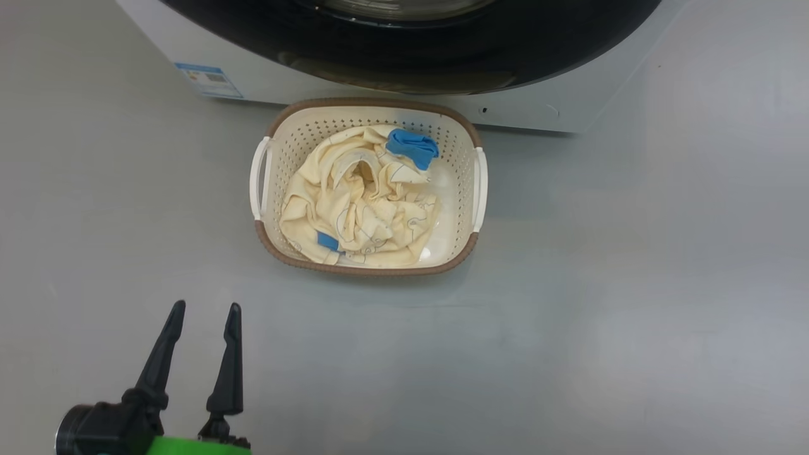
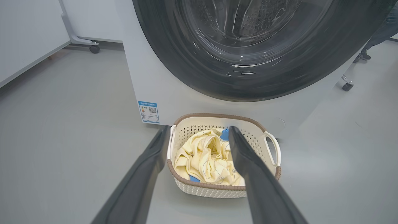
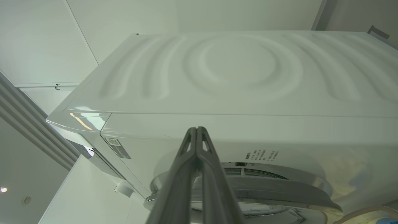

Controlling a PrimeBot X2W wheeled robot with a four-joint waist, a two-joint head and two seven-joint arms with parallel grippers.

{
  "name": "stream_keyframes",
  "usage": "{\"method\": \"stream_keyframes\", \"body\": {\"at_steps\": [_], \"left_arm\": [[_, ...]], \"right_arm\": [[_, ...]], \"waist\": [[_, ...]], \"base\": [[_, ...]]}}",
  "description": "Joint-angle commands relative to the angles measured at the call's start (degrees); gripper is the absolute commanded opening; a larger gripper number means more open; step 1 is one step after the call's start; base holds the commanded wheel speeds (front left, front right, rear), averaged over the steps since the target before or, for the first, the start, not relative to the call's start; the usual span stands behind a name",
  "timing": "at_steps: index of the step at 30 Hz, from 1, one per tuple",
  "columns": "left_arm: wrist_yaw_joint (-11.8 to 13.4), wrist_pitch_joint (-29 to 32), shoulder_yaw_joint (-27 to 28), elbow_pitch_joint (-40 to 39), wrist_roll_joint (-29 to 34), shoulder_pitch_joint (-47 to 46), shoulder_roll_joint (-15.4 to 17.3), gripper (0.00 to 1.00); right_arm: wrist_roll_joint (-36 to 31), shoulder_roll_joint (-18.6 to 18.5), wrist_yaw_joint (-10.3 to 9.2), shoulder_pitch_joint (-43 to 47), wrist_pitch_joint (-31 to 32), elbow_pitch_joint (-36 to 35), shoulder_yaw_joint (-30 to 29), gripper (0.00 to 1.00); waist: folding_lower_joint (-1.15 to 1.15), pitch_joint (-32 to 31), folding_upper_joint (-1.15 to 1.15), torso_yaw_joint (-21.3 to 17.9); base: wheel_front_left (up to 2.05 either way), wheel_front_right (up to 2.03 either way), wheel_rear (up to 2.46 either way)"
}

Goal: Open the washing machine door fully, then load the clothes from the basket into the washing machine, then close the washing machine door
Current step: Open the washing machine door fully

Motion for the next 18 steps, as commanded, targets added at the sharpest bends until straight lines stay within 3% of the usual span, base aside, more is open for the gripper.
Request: {"method": "stream_keyframes", "body": {"at_steps": [1, 18], "left_arm": [[0.0, -0.6, 1.7, -2.1, 0.6, -1.2, 0.4, 1.00], [0.6, -0.6, -0.2, -1.1, -1.4, -3.1, 0.0, 1.00]], "right_arm": [[-1.0, -1.5, -0.16, -2.4, 1.2, -1.6, 1.0, 0.00], [-7.7, 3.0, -0.16, -11.2, 7.6, -3.1, 8.5, 0.00]], "waist": [[-0.01, 1.2, 0.00, 1.2], [-0.01, 2.0, 0.00, 6.7]], "base": [[0.00, 0.00, 0.00], [0.00, 0.00, 0.00]]}}
